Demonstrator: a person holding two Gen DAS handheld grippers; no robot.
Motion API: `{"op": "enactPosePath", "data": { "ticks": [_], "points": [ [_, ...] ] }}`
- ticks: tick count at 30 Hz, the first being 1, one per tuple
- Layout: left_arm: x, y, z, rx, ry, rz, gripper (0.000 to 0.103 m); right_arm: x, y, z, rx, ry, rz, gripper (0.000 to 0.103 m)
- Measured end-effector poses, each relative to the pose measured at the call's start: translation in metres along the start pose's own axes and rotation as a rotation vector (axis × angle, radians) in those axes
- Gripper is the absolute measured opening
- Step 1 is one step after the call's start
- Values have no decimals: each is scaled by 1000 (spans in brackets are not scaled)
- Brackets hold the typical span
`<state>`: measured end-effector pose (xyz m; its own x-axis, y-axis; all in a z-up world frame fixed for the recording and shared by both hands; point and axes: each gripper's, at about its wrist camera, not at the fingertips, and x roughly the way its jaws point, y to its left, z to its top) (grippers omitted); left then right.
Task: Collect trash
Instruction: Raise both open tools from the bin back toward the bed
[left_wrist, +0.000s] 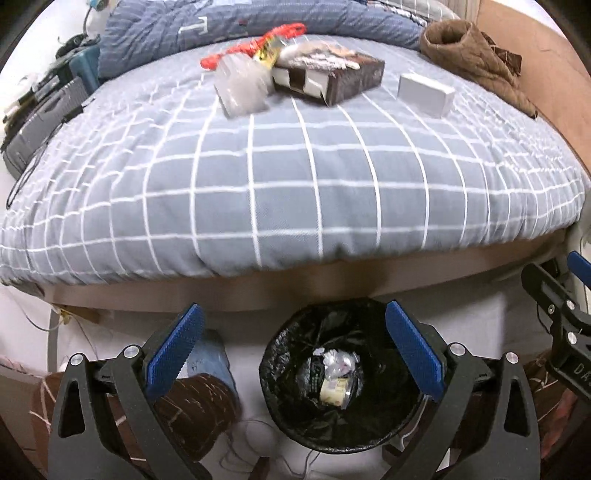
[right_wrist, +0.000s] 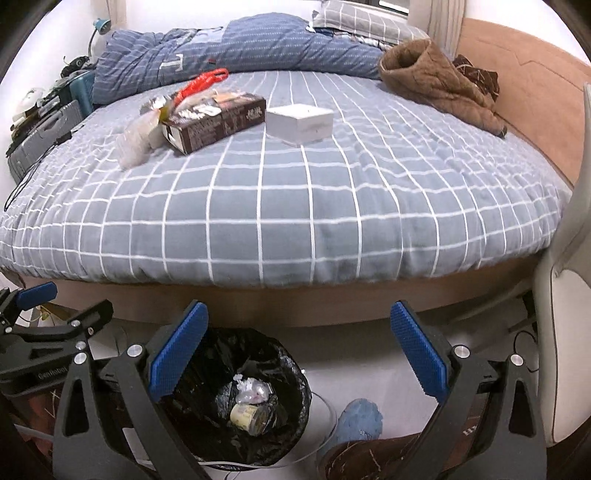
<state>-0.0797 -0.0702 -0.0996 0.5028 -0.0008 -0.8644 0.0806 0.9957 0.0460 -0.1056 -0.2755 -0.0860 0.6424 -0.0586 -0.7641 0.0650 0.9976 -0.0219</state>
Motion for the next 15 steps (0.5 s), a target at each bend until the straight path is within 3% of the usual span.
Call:
{"op": "enactPosePath", "data": {
  "ticks": [15],
  "points": [
    [-24,25,65,-61,-81,28,97,-13,0,54,-25,-79,-3,95]
  ]
}}
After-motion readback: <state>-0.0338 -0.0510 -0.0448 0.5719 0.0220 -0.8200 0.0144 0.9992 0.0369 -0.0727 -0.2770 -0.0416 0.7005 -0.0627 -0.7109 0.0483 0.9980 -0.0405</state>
